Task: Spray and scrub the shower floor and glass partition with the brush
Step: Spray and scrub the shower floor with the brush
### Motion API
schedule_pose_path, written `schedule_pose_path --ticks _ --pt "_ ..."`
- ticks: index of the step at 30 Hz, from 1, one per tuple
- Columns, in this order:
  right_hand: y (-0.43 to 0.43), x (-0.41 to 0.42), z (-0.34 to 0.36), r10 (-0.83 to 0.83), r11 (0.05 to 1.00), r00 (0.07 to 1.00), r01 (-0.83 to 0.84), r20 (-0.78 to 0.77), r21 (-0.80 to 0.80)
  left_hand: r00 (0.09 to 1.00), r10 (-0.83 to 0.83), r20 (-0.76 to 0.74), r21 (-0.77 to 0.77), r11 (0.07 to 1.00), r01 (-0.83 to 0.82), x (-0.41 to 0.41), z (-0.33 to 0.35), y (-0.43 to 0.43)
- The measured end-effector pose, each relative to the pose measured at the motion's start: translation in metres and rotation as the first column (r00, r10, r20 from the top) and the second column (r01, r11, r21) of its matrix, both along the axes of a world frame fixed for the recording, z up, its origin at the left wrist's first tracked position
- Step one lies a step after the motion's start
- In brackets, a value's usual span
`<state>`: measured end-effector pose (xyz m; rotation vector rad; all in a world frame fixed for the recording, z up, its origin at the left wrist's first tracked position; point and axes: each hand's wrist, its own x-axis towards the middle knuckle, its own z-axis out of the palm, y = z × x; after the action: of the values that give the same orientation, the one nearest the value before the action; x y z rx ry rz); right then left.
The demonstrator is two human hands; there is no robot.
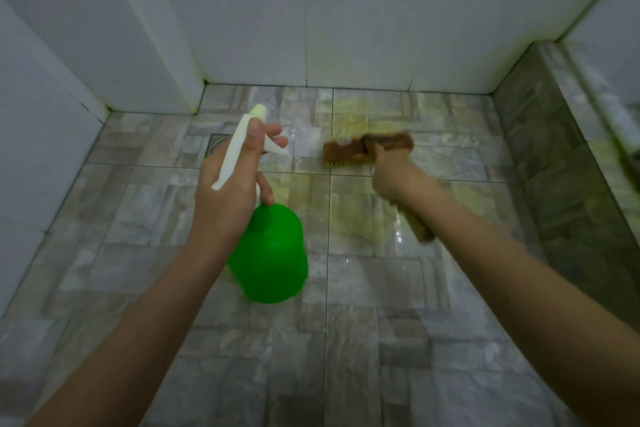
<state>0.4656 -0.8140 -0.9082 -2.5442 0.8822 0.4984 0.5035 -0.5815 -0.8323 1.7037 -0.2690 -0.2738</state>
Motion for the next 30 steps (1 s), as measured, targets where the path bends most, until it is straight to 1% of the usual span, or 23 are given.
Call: schedule_pose_path --ticks 2,3,4,6,8,10,11,14,16,17,19,21,23,25,26,28,30 --pt "0.024 -0.032 -0.007 0.026 1.0 1.0 -0.026 -0.015 0.008 1.0 0.003 0.007 -0.006 1.0 -0.003 0.0 -0.001 0.001" --pt "0.023 -0.033 -0.013 0.036 0.999 0.999 -0.036 0.005 -0.025 1.0 0.006 0.005 -0.003 1.0 -0.006 -0.001 -0.002 0.0" --pt "0.013 -0.023 -0.018 0.028 0.997 0.998 -0.024 0.048 -0.07 1.0 0.009 -0.003 0.0 1.0 -0.009 -0.002 -0.002 -0.001" --pt "-0.021 0.006 -0.023 -0.043 0.995 0.992 0.053 0.117 -0.08 1.0 0.007 -0.02 -0.003 1.0 -0.007 -0.007 -0.002 -0.004" --pt "-0.056 0.027 -0.011 -0.115 0.993 0.987 0.116 0.115 -0.001 1.0 -0.016 -0.023 -0.006 1.0 0.015 -0.012 -0.001 -0.007" --pt "-0.069 0.019 0.0 -0.158 0.984 0.987 0.154 0.039 0.094 0.998 -0.049 -0.03 -0.007 0.999 0.049 -0.016 -0.001 -0.008" --pt "-0.068 0.007 0.001 -0.149 0.984 0.988 0.145 0.033 0.1 0.997 -0.066 -0.039 -0.015 0.998 0.065 -0.018 -0.002 -0.008" --pt "-0.048 -0.035 -0.018 -0.128 0.989 0.991 0.13 0.037 -0.07 0.994 -0.079 -0.076 -0.048 0.996 0.076 -0.022 -0.005 -0.008" --pt "-0.056 -0.033 -0.035 -0.114 0.982 0.992 0.121 0.056 -0.147 0.992 -0.094 -0.084 -0.035 0.995 0.091 -0.021 -0.008 -0.013" --pt "-0.068 -0.026 -0.038 -0.119 0.979 0.991 0.128 0.066 -0.16 0.991 -0.103 -0.082 -0.022 0.995 0.102 -0.021 -0.009 -0.016" --pt "-0.092 -0.008 -0.031 -0.154 0.977 0.983 0.167 0.102 -0.133 0.989 -0.128 -0.069 0.0 0.992 0.128 -0.022 -0.009 -0.022" --pt "-0.098 -0.014 -0.014 -0.167 0.978 0.982 0.177 0.088 -0.113 0.983 -0.175 -0.057 0.044 0.983 0.177 -0.023 -0.006 -0.029" --pt "-0.078 -0.05 0.002 -0.146 0.985 0.988 0.15 0.05 -0.086 0.972 -0.226 -0.058 0.079 0.97 0.231 -0.023 0.0 -0.034" --pt "-0.053 -0.088 0.01 -0.133 0.991 0.991 0.133 -0.005 -0.006 0.965 -0.252 -0.074 0.106 0.96 0.259 -0.023 0.005 -0.039" --pt "-0.05 -0.095 0.009 -0.124 0.992 0.992 0.124 -0.031 -0.004 0.963 -0.255 -0.088 0.117 0.957 0.265 -0.023 0.008 -0.042" --pt "-0.07 -0.082 0.0 -0.098 0.994 0.995 0.097 -0.016 -0.049 0.962 -0.245 -0.12 0.117 0.959 0.259 -0.024 0.01 -0.048" --pt "-0.107 -0.052 -0.006 -0.117 0.991 0.992 0.119 0.039 -0.057 0.965 -0.228 -0.133 0.107 0.964 0.243 -0.028 0.011 -0.053"
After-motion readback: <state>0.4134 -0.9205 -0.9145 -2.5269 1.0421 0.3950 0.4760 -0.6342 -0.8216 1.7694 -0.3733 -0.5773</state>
